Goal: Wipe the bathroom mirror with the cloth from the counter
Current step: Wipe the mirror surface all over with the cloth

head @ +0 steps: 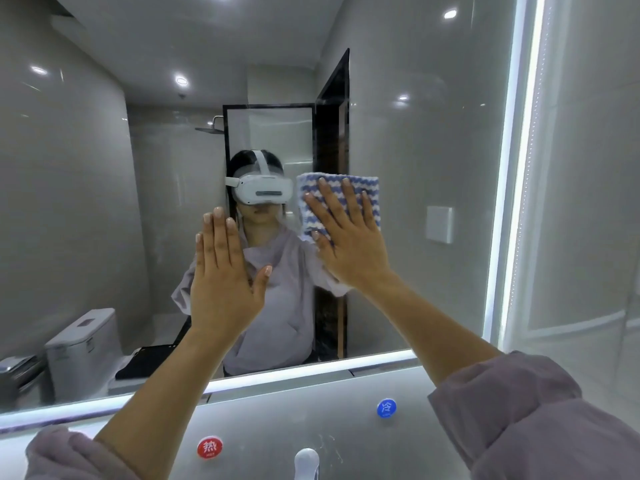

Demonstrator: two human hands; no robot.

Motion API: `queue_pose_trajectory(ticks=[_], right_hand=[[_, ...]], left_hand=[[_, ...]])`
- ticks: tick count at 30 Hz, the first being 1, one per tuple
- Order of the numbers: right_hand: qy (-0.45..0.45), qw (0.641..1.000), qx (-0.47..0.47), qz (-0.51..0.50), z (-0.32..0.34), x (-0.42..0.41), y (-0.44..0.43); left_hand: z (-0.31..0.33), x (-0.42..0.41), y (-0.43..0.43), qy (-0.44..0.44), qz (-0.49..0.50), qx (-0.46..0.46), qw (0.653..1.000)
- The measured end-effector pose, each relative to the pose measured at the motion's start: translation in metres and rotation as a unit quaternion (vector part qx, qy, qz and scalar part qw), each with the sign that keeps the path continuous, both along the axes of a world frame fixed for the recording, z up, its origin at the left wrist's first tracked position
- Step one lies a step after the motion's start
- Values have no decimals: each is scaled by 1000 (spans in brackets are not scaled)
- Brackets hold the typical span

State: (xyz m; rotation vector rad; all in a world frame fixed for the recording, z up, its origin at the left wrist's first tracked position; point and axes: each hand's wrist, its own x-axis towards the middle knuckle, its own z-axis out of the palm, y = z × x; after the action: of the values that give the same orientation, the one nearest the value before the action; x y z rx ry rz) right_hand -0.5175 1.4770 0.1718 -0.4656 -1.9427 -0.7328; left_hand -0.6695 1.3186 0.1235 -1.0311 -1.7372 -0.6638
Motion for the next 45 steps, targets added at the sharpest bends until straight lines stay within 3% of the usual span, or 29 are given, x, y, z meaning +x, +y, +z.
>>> queue_pose_trajectory(ticks=[12,23,39,45], right_hand=[[141,973,-171,-59,20,80,64],[197,959,-195,-65,22,59,54],[109,993,-36,-6,77,-27,-18],[34,999,-3,23,82,-54,-49]], left_hand=[[-2,-2,1,0,7,-7,1000],[-1,1,0,-15,-6,-7,1000],[-2,-2,2,-4,11,-9,1000],[-1,-1,1,-1,21,-13,1000]])
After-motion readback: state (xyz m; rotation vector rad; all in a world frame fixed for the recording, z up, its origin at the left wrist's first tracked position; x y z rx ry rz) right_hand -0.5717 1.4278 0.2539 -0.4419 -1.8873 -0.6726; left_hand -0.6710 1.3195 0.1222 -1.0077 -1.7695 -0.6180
